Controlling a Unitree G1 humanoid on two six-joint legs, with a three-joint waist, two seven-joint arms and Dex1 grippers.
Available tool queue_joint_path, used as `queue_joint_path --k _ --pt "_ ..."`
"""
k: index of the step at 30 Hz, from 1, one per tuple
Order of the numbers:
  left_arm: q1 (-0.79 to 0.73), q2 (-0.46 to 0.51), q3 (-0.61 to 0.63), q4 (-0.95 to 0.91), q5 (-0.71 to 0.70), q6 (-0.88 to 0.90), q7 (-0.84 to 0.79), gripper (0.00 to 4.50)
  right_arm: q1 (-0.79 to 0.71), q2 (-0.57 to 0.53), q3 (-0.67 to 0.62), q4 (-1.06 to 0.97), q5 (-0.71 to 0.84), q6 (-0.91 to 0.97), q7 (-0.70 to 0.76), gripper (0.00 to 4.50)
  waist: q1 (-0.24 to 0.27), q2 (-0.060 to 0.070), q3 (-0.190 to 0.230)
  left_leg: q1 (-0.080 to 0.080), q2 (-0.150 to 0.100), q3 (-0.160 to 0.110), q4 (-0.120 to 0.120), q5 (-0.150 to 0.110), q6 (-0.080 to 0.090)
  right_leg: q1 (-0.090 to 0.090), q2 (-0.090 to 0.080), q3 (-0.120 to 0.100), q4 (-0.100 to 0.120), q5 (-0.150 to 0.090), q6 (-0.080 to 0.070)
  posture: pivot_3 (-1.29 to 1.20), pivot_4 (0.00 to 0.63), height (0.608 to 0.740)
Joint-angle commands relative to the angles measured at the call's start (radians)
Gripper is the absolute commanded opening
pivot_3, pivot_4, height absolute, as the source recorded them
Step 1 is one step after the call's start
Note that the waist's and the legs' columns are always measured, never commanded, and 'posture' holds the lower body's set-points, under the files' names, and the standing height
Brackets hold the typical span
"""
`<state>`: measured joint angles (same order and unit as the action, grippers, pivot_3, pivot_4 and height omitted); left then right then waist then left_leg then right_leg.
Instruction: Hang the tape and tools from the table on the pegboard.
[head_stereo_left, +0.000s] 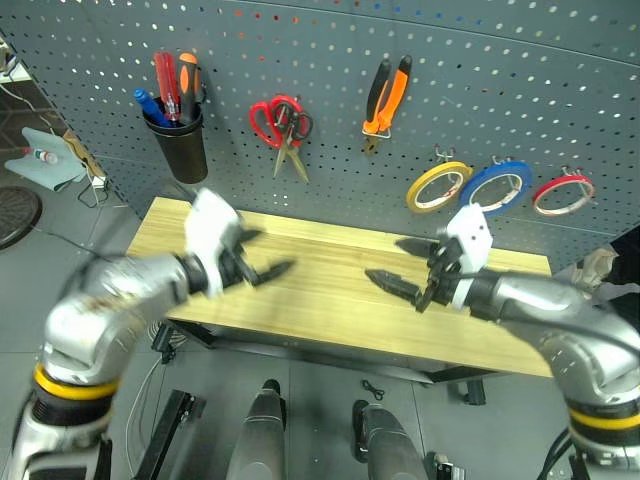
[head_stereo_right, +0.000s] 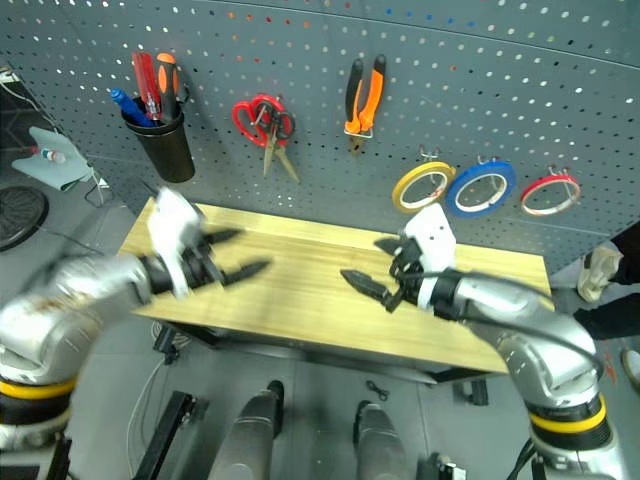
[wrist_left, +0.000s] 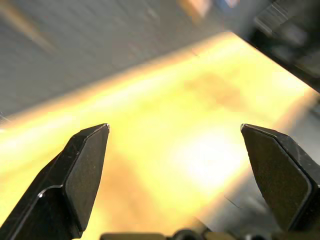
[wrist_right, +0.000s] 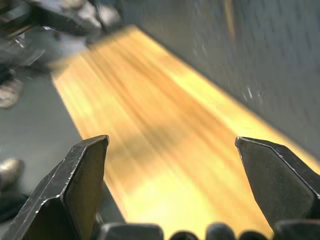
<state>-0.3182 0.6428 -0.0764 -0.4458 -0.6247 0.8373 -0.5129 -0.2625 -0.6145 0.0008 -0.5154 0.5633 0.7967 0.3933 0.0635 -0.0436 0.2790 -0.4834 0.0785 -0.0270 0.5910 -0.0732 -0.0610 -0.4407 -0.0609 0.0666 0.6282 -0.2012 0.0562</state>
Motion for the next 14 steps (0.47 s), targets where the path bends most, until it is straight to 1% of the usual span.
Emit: queue_joint_path --k 1,3,5,6,10,14 --pt "0.004 -0.063 -0.045 0.114 0.116 -0.096 0.039 4.49 0.041 0.047 0.003 0.067 -0.142 -0.082 -0.109 4.5 -0.004 0.0 -0.007 0.001 0.0 0.0 0.0 0.0 0.0 0.001 0.0 0.0 0.0 0.0 0.001 0.16 0.206 0.74" --pt "0.009 -0.093 -0.099 0.249 0.199 -0.186 0.015 4.49 0.083 0.08 -0.005 0.103 -0.192 -0.106 -0.146 4.5 -0.007 0.001 -0.015 0.002 0.0 0.0 0.0 0.0 0.0 0.001 0.0 0.0 -0.001 0.001 0.003 0.16 0.202 0.74" --pt "0.013 -0.106 -0.134 0.351 0.268 -0.269 -0.01 4.49 0.134 0.087 -0.006 0.131 -0.248 -0.149 -0.164 4.5 -0.007 0.002 -0.027 0.003 0.0 0.001 0.0 0.0 0.0 0.002 0.0 0.001 -0.001 0.001 0.003 0.15 0.192 0.74" --pt "0.011 -0.112 -0.14 0.386 0.288 -0.298 -0.023 4.49 0.153 0.09 -0.01 0.147 -0.27 -0.171 -0.169 4.5 -0.007 0.002 -0.032 0.004 0.0 0.001 0.0 0.0 0.0 0.003 0.0 0.001 -0.001 0.0 0.002 0.15 0.181 0.74" --pt "-0.024 -0.137 -0.132 0.512 0.343 -0.392 -0.068 4.49 0.209 0.101 -0.031 0.226 -0.334 -0.254 -0.173 4.5 -0.006 0.002 -0.046 0.004 0.0 0.002 -0.001 0.0 0.0 0.003 0.0 0.002 -0.002 0.0 0.0 0.14 0.176 0.74" --pt "-0.054 -0.153 -0.14 0.601 0.393 -0.466 -0.112 4.49 0.218 0.125 -0.05 0.276 -0.363 -0.297 -0.173 4.5 -0.009 0.003 -0.053 0.004 0.0 0.002 -0.001 0.0 0.0 0.003 0.0 0.002 -0.002 -0.002 0.002 0.13 0.163 0.74"
